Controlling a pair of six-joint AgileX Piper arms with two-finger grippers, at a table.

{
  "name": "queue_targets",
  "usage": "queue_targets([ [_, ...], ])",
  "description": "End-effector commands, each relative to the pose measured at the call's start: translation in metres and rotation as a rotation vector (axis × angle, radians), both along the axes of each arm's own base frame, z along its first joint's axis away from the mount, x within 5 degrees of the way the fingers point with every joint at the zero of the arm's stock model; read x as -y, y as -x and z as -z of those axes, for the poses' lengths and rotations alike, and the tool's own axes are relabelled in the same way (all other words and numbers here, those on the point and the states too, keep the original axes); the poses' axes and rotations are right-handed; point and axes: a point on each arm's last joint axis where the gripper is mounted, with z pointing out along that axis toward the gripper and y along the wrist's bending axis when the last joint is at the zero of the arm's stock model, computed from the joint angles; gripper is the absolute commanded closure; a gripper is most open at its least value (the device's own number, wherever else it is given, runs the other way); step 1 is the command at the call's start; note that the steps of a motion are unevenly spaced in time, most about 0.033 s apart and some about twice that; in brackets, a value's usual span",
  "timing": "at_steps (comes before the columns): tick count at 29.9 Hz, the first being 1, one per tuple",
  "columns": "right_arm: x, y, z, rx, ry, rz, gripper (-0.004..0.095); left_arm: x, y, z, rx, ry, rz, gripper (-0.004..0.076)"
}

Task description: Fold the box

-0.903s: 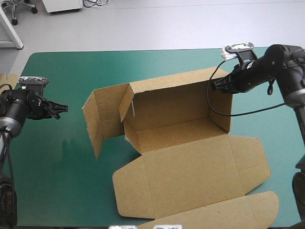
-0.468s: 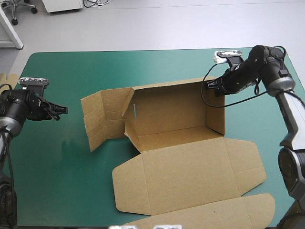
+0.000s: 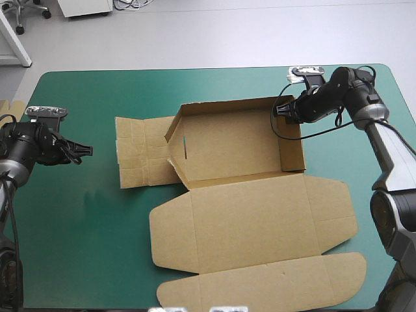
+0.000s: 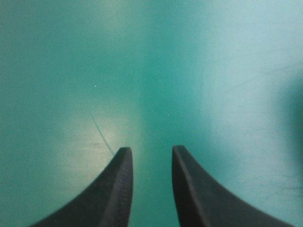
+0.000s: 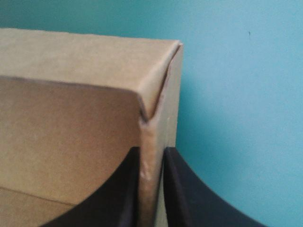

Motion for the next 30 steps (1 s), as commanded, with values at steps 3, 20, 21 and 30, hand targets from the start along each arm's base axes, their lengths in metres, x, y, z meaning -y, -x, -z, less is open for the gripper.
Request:
queue_targets([
  [3,-0.001,0.004,-0.024,0.101,-0.003,-0.005,0.0582,0.000,0.001,-0.020,0.093,-0.009,0.003,0.0527],
  [20,0.003,0.043,-0.096,0.271,-0.012,-0.043,0.0403,0.000,0.003,-0.020,0.078,-0.012,0.005,0.0530],
  [21,0.003,0.048,-0.102,0.276,-0.014,-0.046,0.0403,0.000,0.003,-0.020,0.078,-0.014,0.005,0.0530],
  [30,0.010,0.107,-0.151,0.345,-0.041,-0.028,0.0440,0.000,0.002,-0.020,0.084,-0.017,0.010,0.0530],
])
